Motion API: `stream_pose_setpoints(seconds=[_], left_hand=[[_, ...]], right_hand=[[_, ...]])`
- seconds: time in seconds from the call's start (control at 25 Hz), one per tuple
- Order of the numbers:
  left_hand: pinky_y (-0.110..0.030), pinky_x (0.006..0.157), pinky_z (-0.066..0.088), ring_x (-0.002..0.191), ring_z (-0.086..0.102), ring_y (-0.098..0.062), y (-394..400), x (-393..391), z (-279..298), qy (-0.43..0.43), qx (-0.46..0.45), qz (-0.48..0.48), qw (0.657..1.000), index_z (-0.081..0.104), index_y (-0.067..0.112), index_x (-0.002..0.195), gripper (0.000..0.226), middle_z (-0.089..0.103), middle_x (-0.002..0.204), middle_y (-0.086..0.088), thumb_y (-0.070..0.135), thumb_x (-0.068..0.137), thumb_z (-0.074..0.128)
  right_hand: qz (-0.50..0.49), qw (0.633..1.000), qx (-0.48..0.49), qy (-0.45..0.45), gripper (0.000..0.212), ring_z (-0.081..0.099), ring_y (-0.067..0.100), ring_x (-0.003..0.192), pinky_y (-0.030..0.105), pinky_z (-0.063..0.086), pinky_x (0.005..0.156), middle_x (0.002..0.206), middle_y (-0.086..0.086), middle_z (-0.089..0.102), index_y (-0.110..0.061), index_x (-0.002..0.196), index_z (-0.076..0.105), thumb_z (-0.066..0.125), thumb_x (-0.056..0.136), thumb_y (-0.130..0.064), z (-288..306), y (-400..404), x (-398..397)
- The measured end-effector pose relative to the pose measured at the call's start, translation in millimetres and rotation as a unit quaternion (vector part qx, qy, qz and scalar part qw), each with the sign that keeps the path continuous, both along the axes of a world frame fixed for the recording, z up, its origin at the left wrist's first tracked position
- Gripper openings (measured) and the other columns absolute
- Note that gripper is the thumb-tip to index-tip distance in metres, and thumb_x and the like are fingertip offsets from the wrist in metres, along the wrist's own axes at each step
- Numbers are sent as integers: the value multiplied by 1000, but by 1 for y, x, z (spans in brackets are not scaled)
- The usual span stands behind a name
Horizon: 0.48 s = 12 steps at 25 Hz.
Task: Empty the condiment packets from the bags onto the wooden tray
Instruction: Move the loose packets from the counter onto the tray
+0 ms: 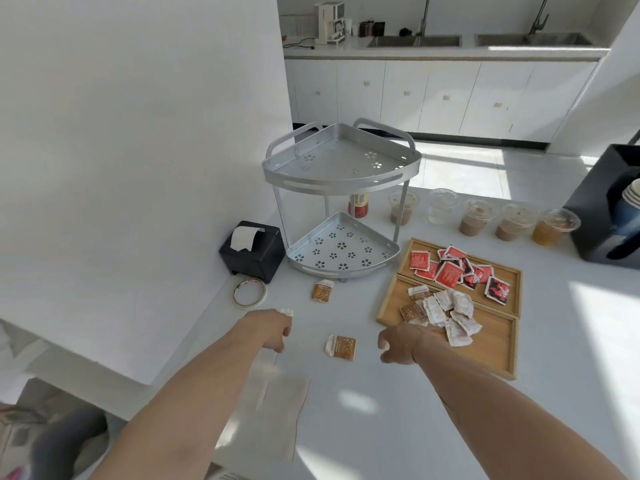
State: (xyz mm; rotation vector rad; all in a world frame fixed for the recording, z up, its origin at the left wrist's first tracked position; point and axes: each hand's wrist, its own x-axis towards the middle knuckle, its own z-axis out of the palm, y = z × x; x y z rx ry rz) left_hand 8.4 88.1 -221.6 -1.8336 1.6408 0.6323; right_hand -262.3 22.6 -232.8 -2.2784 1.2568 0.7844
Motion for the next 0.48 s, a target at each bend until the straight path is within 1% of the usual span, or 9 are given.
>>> stream_pose_setpoints(seconds=[0.16,0.28,0.4,0.48], left_hand=[[-34,85,47,114,58,-25,-1,31,-2,-5,0,-5,1000,54,22,131,46,55,132,-6,30,87,63],[-34,85,47,115,59,-24,-11,42,-7,-22,-5,-38,999,55,23,131,42,56,132,-5,25,89,60],[-37,89,48,117,58,-24,-25,53,-20,-45,-30,-81,995,55,20,129,40,58,131,-4,21,89,55],[-37,86,45,117,57,-26,-34,57,-29,-40,-55,-97,993,54,19,128,39,57,129,-6,22,89,55]], right_hand=[[13,1000,-10,12,42,52,24,129,38,45,101,140,1,55,-29,133,56,56,93,-39,-2,-1,37],[18,999,-37,33,40,59,24,120,36,50,93,129,1,62,-28,128,59,56,91,-41,-8,-2,62],[24,996,-71,52,37,62,22,114,34,49,86,123,-1,66,-26,124,61,59,88,-32,-23,-2,85],[24,994,-94,47,40,60,23,115,36,46,86,123,0,64,-26,126,59,62,86,-30,-30,-1,95]])
